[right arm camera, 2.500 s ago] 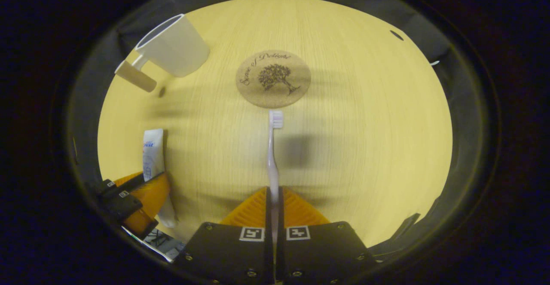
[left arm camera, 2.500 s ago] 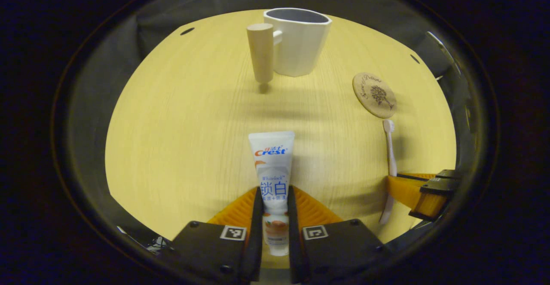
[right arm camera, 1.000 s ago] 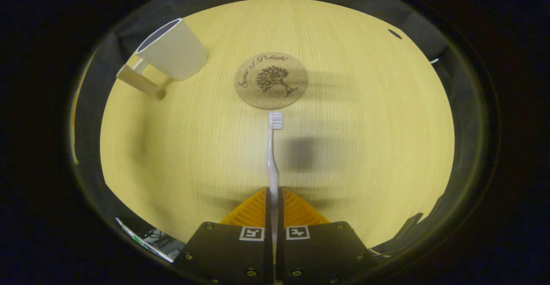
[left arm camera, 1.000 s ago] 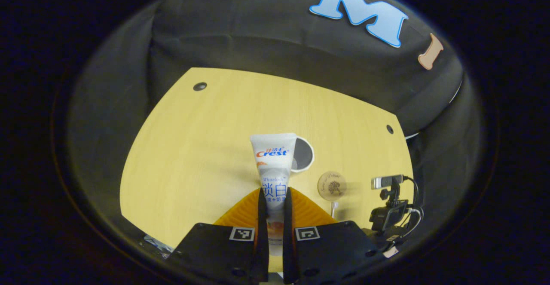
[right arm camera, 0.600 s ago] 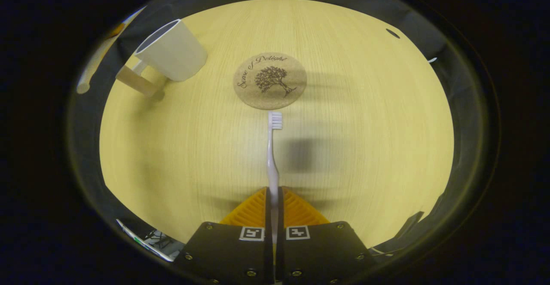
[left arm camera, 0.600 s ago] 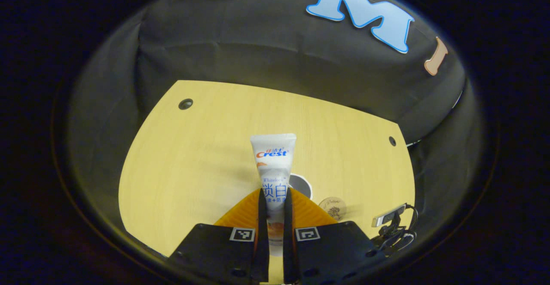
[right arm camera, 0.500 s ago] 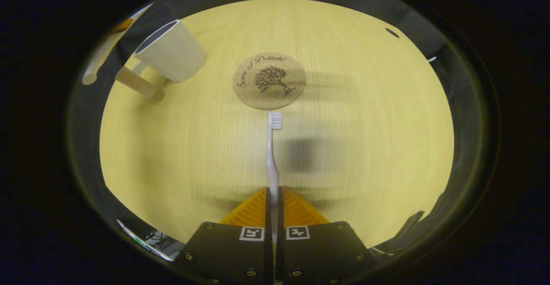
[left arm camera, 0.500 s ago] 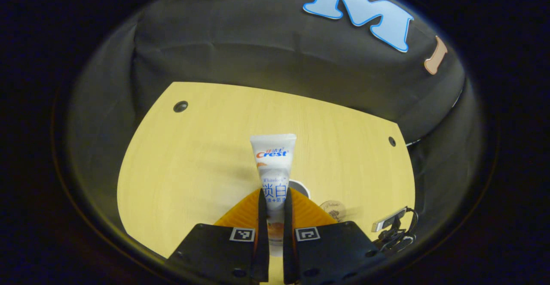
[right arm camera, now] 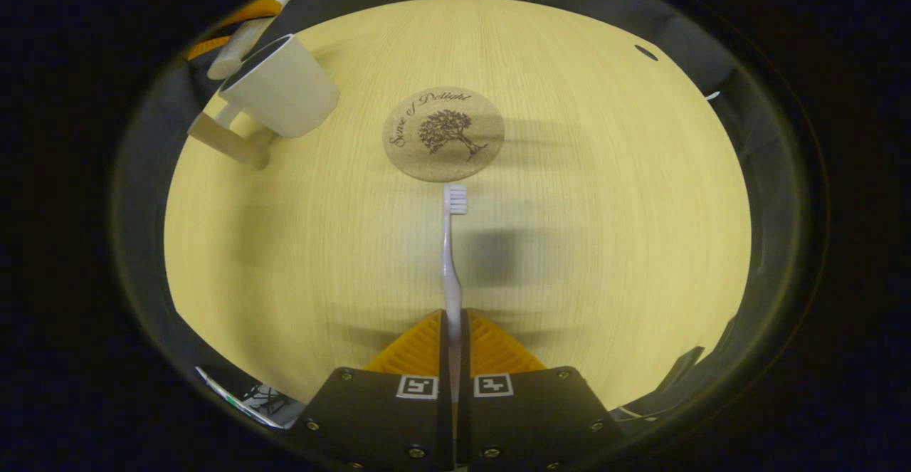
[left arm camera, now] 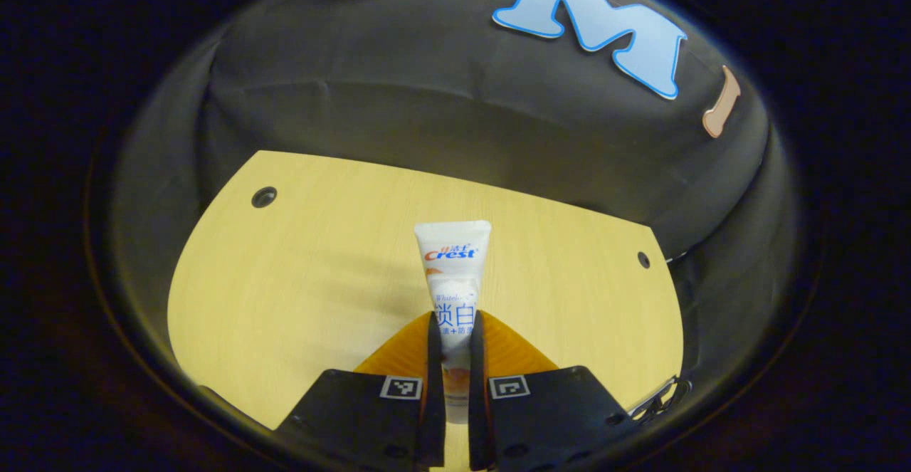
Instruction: Put the toothbrush and toothpaste on the desktop into the cup, then pick up the cup and place it on the coaster on the desktop.
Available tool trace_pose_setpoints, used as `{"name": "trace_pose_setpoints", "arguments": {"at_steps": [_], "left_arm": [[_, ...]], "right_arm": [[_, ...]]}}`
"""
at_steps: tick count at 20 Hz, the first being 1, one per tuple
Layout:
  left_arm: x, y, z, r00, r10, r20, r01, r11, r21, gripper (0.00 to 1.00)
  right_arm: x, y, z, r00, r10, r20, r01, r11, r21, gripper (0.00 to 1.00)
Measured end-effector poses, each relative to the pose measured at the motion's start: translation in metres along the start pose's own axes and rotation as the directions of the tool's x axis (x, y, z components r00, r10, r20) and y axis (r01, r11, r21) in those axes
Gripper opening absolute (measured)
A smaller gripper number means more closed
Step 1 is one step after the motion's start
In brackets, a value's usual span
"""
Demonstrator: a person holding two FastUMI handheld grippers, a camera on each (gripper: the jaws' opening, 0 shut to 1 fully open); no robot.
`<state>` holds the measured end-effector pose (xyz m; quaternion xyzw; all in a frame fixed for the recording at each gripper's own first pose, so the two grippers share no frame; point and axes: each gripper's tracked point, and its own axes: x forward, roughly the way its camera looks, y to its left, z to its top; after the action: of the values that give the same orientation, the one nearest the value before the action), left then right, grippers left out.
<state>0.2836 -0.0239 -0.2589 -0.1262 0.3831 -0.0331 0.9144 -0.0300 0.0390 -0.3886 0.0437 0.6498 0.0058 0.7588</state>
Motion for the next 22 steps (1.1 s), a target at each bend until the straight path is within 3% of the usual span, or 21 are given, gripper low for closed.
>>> {"name": "trace_pose_setpoints", "arguments": {"at_steps": [5, 11, 16, 18, 22], "left_arm": [[0.009, 0.007, 0.003, 0.995, 0.0, 0.096, -0.008, 0.996, 0.085, 0.2], [0.01, 0.006, -0.017, 0.993, -0.003, 0.117, -0.012, 0.991, 0.132, 0.2], [0.009, -0.002, -0.023, 0.994, -0.012, 0.111, -0.007, 0.986, 0.164, 0.3], [0.005, 0.0, -0.035, 0.997, -0.022, 0.079, 0.011, 0.989, 0.149, 0.3], [-0.007, -0.003, -0.047, 0.997, -0.047, 0.067, 0.038, 0.991, 0.128, 0.58]], "right_arm": [[0.0, 0.0, 0.0, 1.0, -0.005, -0.001, 0.005, 1.0, 0.012, 0.04], [0.0, 0.0, 0.002, 0.999, -0.011, 0.039, 0.01, 1.0, 0.017, 0.04], [-0.001, -0.002, 0.004, 0.999, -0.013, 0.041, 0.011, 0.999, 0.032, 0.03], [-0.003, -0.004, 0.007, 0.999, -0.014, 0.049, 0.012, 0.999, 0.047, 0.03], [-0.015, -0.007, 0.023, 0.996, -0.004, 0.087, -0.003, 0.997, 0.083, 0.04]]}}
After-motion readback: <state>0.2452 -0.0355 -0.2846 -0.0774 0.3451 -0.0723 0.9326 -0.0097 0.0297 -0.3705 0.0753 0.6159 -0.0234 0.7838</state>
